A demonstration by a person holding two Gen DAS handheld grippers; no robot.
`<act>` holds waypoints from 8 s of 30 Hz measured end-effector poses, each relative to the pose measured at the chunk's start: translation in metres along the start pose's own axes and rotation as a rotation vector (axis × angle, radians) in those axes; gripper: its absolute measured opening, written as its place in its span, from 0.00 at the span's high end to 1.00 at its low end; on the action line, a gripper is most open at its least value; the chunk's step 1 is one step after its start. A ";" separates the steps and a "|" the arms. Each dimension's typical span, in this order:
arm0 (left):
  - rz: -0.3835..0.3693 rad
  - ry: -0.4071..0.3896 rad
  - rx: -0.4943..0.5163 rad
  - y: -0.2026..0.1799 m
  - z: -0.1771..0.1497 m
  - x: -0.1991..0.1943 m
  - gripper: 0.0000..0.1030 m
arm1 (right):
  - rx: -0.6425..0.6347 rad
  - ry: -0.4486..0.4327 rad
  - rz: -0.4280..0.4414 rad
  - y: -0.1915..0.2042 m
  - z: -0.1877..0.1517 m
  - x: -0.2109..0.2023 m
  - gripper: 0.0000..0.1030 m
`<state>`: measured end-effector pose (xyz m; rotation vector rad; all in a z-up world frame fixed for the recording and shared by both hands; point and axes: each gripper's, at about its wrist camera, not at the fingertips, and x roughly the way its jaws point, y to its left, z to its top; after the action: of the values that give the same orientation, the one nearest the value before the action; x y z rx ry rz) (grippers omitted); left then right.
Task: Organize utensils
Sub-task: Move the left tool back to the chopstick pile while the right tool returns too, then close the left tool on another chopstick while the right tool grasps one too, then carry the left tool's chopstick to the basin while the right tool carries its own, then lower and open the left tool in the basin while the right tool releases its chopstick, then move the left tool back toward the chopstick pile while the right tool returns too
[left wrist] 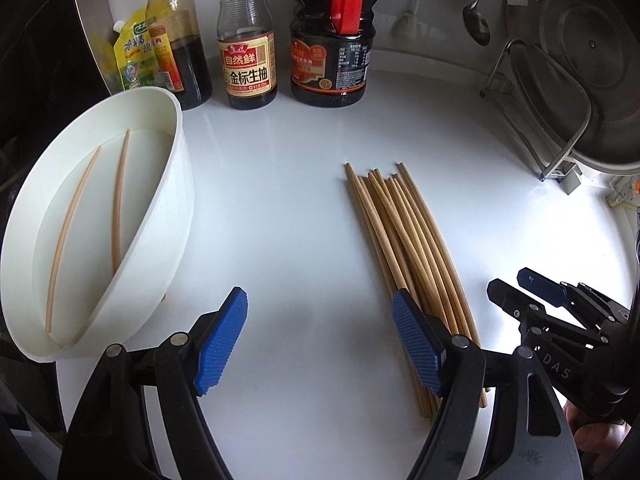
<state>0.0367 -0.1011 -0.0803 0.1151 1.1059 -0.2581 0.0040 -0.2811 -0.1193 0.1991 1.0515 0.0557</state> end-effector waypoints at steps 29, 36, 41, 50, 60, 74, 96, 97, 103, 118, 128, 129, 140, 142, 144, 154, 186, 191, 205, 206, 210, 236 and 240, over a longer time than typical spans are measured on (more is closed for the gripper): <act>0.029 0.030 -0.049 -0.003 -0.023 0.017 0.22 | -0.163 -0.007 -0.008 0.015 -0.016 0.013 0.55; 0.016 0.031 -0.046 -0.008 -0.023 0.024 0.22 | -0.171 -0.024 -0.028 0.008 -0.015 0.016 0.55; 0.019 0.039 -0.032 -0.015 -0.024 0.032 0.22 | -0.159 -0.032 -0.035 -0.001 -0.017 0.013 0.55; 0.018 0.055 -0.014 -0.021 -0.030 0.040 0.22 | -0.140 -0.034 -0.026 -0.007 -0.019 0.011 0.55; 0.039 0.059 -0.011 -0.027 -0.028 0.047 0.20 | -0.141 -0.037 -0.030 -0.007 -0.018 0.011 0.55; 0.092 0.042 -0.040 -0.014 -0.034 0.048 0.19 | -0.162 -0.045 -0.033 -0.005 -0.010 0.014 0.55; 0.092 -0.007 -0.026 -0.030 -0.002 0.059 0.48 | -0.232 -0.086 -0.045 0.003 0.009 0.030 0.72; 0.085 -0.008 -0.024 -0.031 -0.002 0.058 0.56 | -0.241 -0.086 -0.042 0.005 0.009 0.031 0.76; 0.072 -0.004 0.008 -0.038 -0.003 0.056 0.93 | -0.248 -0.082 -0.027 0.008 0.008 0.034 0.94; -0.035 0.004 -0.024 -0.020 0.004 0.021 0.93 | -0.113 -0.100 0.043 0.004 0.012 -0.004 0.94; -0.044 -0.063 -0.049 0.032 0.035 -0.044 0.93 | -0.107 -0.156 0.083 0.051 0.038 -0.052 0.94; -0.045 -0.079 -0.058 0.041 0.038 -0.052 0.93 | -0.105 -0.167 0.093 0.058 0.042 -0.057 0.94; 0.068 -0.173 -0.153 0.158 0.051 -0.098 0.93 | -0.186 -0.195 0.246 0.178 0.089 -0.054 0.94; 0.082 -0.168 -0.174 0.181 0.049 -0.097 0.93 | -0.193 -0.180 0.272 0.200 0.095 -0.044 0.94; 0.094 -0.163 -0.189 0.202 0.047 -0.093 0.93 | -0.207 -0.156 0.291 0.222 0.102 -0.031 0.94; 0.094 -0.097 -0.208 0.259 0.053 -0.051 0.93 | -0.220 -0.033 0.308 0.303 0.116 0.027 0.94; 0.086 -0.017 -0.238 0.285 0.054 -0.019 0.54 | -0.209 0.066 0.193 0.314 0.115 0.068 0.85; 0.107 -0.044 -0.248 0.286 0.044 -0.038 0.50 | -0.203 0.035 0.197 0.309 0.108 0.051 0.81; 0.144 -0.104 -0.250 0.267 0.014 -0.089 0.33 | -0.224 -0.057 0.199 0.298 0.077 -0.007 0.60; 0.144 -0.105 -0.247 0.263 0.013 -0.091 0.33 | -0.224 -0.064 0.198 0.296 0.075 -0.011 0.59; 0.141 -0.105 -0.232 0.247 0.005 -0.095 0.31 | -0.218 -0.081 0.189 0.282 0.066 -0.026 0.56; -0.001 -0.098 -0.077 0.085 -0.010 -0.082 0.22 | -0.045 -0.099 -0.016 0.088 0.003 -0.067 0.41; -0.014 -0.096 -0.064 0.060 -0.007 -0.072 0.20 | -0.049 -0.095 -0.053 0.063 -0.003 -0.064 0.41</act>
<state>0.0157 -0.0310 -0.0215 0.0372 1.0185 -0.2383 -0.0276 -0.2280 -0.0540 0.1284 0.9596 0.0236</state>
